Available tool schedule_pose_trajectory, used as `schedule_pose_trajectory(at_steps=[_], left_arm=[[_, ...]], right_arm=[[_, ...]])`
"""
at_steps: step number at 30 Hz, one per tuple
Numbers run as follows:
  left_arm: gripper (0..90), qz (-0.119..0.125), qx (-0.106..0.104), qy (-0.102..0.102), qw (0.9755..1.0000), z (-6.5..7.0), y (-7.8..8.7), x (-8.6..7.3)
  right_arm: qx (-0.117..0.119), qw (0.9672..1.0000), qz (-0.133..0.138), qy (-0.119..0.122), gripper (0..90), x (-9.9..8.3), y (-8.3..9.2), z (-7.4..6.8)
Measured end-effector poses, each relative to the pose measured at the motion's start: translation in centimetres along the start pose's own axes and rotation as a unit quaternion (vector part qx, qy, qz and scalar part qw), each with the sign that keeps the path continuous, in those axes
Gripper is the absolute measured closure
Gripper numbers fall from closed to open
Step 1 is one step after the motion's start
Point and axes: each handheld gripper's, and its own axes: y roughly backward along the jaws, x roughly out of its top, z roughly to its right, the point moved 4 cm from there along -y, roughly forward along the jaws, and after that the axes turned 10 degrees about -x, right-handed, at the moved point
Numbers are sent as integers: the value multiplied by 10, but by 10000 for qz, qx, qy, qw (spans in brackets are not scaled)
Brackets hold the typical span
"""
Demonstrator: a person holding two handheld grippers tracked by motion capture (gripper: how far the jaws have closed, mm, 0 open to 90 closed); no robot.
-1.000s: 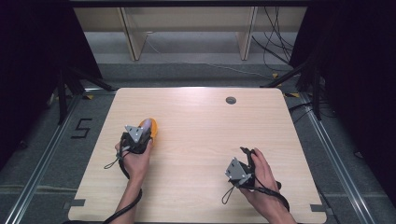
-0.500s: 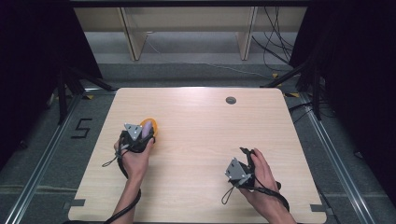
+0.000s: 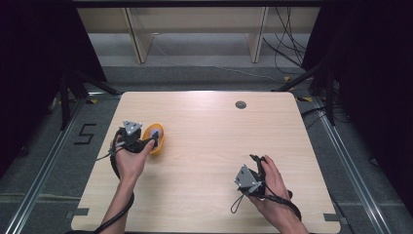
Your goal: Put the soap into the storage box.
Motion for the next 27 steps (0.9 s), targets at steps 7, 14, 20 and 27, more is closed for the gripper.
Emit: schedule_pose_trajectory(at_steps=[7,14,20,27], left_arm=[[299,-766,-362,-10,9964,-5,1,-3],[287,-1293,-556,-348,9894,27,3,-4],[291,-1464,-1391,-1126,9729,63,12,-34],[298,-1707,-2517,-1848,9345,106,28,-75]], right_arm=[[35,10000,-17,-47,330,-1,0,0],[59,10000,-18,-23,329,-1,0,0],[84,9999,-56,-121,329,-4,1,1],[152,9994,-38,-311,328,-3,0,0]])
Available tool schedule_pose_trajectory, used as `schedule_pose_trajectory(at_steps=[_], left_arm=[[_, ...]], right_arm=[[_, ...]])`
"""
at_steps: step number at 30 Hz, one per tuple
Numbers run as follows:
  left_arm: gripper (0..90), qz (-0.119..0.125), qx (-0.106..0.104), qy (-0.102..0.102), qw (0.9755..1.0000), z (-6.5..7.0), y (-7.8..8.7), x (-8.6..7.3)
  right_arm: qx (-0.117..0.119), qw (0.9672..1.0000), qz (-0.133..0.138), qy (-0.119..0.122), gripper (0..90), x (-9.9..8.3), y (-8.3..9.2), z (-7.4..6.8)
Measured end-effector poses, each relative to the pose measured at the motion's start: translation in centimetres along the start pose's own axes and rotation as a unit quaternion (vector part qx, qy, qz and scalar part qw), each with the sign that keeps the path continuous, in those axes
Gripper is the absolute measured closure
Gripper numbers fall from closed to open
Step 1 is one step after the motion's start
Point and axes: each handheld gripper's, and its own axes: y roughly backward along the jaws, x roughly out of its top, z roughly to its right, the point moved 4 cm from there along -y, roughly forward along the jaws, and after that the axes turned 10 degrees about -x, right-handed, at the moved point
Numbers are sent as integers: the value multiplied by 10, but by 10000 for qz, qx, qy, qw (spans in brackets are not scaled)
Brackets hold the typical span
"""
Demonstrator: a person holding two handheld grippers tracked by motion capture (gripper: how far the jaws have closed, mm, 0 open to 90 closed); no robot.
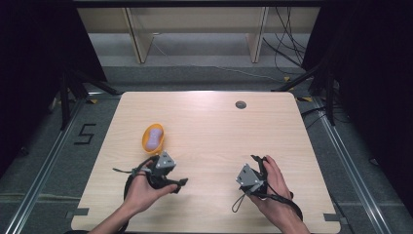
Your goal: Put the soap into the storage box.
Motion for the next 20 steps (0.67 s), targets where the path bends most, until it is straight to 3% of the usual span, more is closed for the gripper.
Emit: schedule_pose_trajectory(at_steps=[1,2,4,5,6,7,10,12,17,20], left_arm=[[299,0,0,0,10000,0,0,0],[299,-54,-253,-183,9995,12,-7,-6],[301,-20,-427,-398,9983,23,-13,-12],[307,9,-462,-512,9976,26,-16,-15],[310,9,-462,-512,9976,26,-16,-15],[310,71,-631,-623,9960,33,-20,-22],[315,294,-696,-699,9947,39,-23,-28],[314,373,-689,-647,9948,42,-24,-31],[317,195,-586,-693,9957,39,-29,-36],[316,221,-694,-657,9952,40,-30,-36]], right_arm=[[0,10000,0,0,328,0,0,0],[15,10000,-16,-45,328,-1,0,0],[-35,10000,5,6,328,-1,0,2],[50,9999,-13,-91,328,-2,-1,1],[13,10000,-9,-91,328,-2,0,2],[4,10000,9,-88,328,-3,-1,3],[2,9999,10,-132,328,-4,-2,3],[7,9999,10,-122,328,-4,-3,5],[54,9996,-8,-276,328,-6,-5,7],[17,9996,-25,-280,328,-8,-6,8]])
